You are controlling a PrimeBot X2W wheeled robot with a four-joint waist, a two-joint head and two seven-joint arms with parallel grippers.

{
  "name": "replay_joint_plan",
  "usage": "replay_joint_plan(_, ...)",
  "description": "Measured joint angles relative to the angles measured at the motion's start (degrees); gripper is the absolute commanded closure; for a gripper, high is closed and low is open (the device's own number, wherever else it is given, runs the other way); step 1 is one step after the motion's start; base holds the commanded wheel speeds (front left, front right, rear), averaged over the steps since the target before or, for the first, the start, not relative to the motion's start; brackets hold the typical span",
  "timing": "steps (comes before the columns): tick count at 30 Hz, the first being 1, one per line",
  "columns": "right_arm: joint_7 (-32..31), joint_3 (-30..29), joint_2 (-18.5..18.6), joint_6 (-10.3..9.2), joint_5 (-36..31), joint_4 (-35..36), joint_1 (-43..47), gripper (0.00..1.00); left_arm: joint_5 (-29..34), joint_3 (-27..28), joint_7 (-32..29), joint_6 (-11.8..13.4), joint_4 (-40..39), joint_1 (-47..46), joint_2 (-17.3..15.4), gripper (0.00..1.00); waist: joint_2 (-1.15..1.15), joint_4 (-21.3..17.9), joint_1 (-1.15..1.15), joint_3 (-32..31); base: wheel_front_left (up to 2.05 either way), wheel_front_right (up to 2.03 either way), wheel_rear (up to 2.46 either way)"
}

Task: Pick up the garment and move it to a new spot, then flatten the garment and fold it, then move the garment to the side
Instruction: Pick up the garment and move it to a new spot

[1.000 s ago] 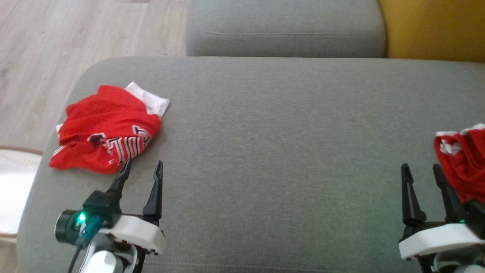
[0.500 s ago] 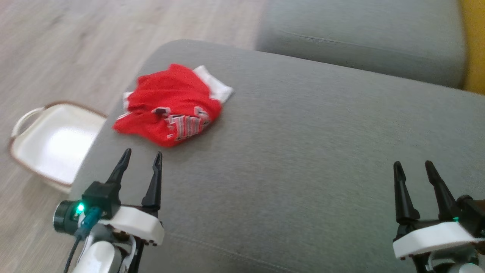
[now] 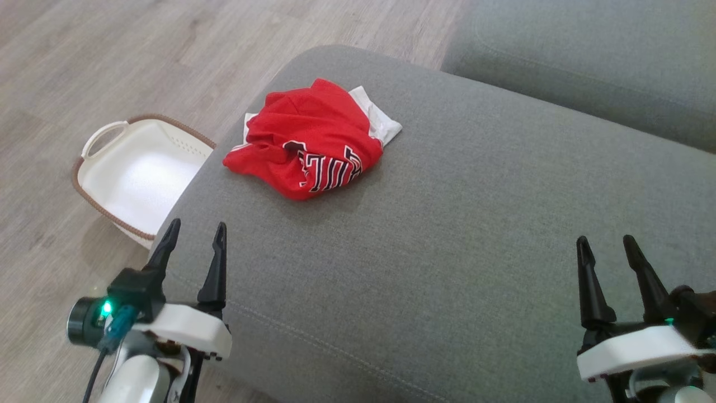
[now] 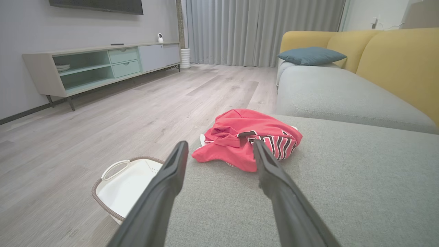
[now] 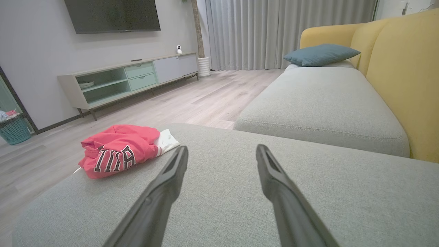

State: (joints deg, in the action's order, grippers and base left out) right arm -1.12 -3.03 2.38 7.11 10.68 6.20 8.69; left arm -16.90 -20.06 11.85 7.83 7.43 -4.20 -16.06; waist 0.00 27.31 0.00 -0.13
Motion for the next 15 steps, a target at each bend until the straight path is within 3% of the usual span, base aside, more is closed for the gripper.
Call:
replay_joint_plan(9,-2.7,0.1,0.0,0.00,-1.7,2.5,-2.6,0.00,-1.1,0.3,1.4,-0.4,1.2,-2.6,0.2,0.00,0.00,-1.2,0.00,4.6,0.00,0.00,0.00)
replay_joint_plan(15,-6.6,-0.1,0.0,0.00,-5.7,7.2,-7.0,0.00,-3.4,0.8,2.0,-3.4,6.6,-10.9,2.4,0.00,0.00,-2.3,0.01,11.2,0.00,0.00,0.00)
